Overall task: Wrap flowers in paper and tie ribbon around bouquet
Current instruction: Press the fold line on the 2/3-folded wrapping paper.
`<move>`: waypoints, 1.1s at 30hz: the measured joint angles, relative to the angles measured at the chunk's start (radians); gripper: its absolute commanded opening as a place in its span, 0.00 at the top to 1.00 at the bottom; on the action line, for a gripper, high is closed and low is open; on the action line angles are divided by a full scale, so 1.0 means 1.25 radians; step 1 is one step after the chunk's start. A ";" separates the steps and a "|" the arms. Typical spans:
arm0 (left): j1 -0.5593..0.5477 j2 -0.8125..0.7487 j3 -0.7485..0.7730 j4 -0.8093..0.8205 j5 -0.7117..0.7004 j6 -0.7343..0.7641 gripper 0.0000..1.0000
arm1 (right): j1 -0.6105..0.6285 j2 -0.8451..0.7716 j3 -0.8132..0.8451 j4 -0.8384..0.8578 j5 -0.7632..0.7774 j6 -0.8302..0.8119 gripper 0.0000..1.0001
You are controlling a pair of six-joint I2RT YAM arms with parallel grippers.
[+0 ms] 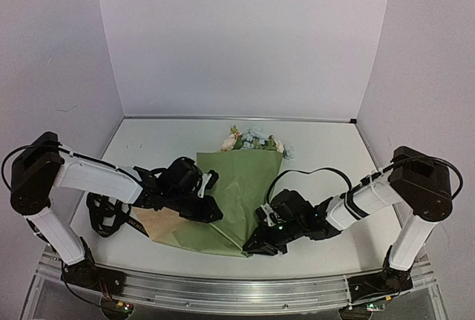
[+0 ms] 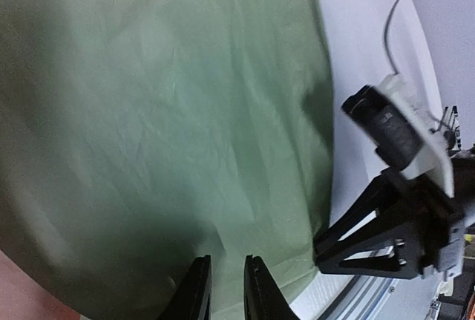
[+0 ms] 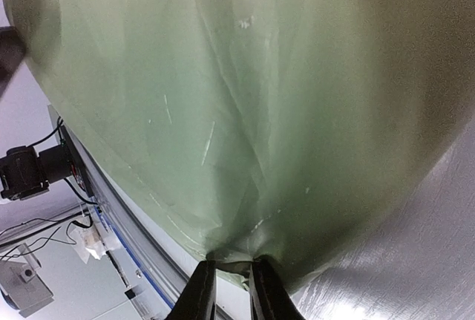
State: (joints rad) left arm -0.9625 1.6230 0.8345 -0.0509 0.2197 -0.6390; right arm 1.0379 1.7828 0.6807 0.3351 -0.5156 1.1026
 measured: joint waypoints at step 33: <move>-0.010 0.090 -0.036 0.042 -0.032 -0.013 0.96 | -0.142 0.012 0.087 -0.112 0.055 0.062 0.81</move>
State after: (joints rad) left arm -0.9745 1.7359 0.7898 0.0013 0.1791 -0.6548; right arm 0.8599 1.7981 0.7895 0.1947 -0.4473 1.1804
